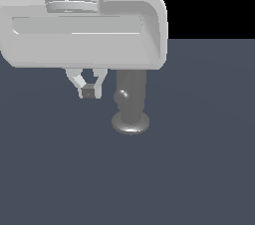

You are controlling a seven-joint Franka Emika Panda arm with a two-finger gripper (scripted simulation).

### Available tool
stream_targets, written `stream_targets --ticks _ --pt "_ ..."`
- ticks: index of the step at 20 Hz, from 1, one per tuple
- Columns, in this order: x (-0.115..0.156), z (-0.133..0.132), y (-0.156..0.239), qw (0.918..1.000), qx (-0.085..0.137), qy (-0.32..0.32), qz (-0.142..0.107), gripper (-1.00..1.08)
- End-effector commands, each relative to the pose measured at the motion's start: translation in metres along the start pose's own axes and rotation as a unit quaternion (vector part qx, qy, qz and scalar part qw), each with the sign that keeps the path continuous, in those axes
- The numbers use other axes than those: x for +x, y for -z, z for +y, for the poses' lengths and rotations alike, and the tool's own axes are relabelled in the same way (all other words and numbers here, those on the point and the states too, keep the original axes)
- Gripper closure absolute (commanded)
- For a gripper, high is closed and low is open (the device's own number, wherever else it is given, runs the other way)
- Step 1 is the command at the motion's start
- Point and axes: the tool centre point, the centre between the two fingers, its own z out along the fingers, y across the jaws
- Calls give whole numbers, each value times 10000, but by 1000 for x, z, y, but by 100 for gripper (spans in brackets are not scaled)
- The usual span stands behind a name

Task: Turn on the faucet by rotating a designated handle.

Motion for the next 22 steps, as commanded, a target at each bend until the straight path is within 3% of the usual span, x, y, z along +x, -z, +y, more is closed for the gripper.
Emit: stream_targets --ticks 1,7,22 --pt "1 -1 -3 10000 3 -5 5 108" --pt "1 -1 -4 10000 3 -5 5 108" --pt "12 66 -4 10000 3 -5 5 108"
